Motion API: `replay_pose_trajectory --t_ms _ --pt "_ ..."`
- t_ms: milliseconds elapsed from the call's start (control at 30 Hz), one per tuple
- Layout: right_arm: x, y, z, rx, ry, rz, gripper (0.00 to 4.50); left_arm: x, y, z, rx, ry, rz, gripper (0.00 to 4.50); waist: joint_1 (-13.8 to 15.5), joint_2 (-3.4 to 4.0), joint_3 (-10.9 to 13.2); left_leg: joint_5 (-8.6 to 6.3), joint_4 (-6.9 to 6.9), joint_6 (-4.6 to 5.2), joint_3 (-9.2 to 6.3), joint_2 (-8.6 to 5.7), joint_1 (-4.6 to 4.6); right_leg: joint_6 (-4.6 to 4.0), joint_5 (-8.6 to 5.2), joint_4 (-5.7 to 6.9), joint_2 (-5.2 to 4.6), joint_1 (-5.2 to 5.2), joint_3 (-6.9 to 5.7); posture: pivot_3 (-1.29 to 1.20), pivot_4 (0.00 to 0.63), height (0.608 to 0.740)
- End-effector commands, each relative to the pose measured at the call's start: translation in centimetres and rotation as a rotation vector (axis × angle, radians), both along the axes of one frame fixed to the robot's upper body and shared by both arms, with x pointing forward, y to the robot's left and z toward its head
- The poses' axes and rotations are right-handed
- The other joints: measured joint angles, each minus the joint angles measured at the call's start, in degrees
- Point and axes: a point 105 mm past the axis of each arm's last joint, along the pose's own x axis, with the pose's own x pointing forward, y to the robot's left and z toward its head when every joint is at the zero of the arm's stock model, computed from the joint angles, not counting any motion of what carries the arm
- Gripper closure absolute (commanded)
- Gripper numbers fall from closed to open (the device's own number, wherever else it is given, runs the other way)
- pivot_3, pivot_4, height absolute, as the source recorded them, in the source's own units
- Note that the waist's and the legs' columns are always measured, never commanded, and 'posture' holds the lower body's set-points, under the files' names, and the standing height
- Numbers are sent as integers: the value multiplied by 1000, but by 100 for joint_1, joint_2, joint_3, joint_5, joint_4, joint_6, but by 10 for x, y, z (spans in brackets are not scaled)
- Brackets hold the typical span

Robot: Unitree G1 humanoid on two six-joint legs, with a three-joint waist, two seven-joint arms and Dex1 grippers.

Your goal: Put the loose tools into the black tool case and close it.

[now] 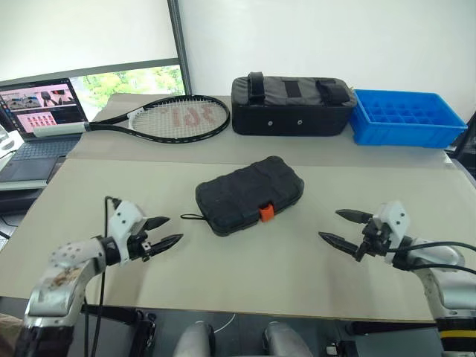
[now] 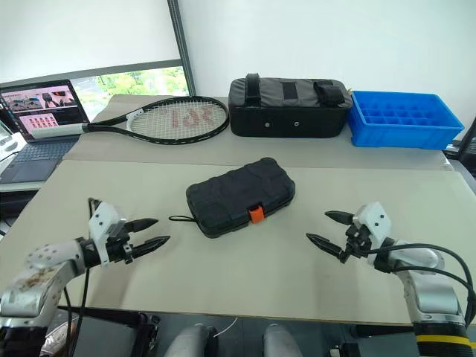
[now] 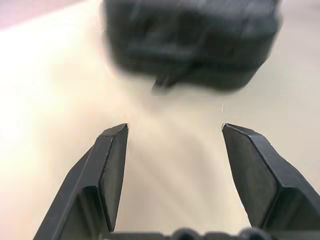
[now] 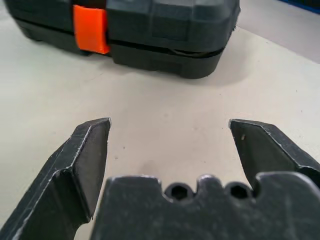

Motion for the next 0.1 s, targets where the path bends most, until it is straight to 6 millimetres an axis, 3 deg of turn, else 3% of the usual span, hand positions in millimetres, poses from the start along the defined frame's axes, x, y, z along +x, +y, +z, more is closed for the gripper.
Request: replay_pose_trajectory --t_ms 33,100 --pt "0 -19 9 -20 -57 -3 38 -1 8 -4 16 -43 68 1299 9 -2 1 0 0 0 2 -1 -2 -8 4 -1 -3 -1 0 0 150 707" --pt "0 -25 8 -18 -53 -11 38 -3 11 -12 39 -33 74 1299 7 -3 1 0 0 0 3 -1 -2 -21 11 -2 -1 -2 -1 0 150 707"
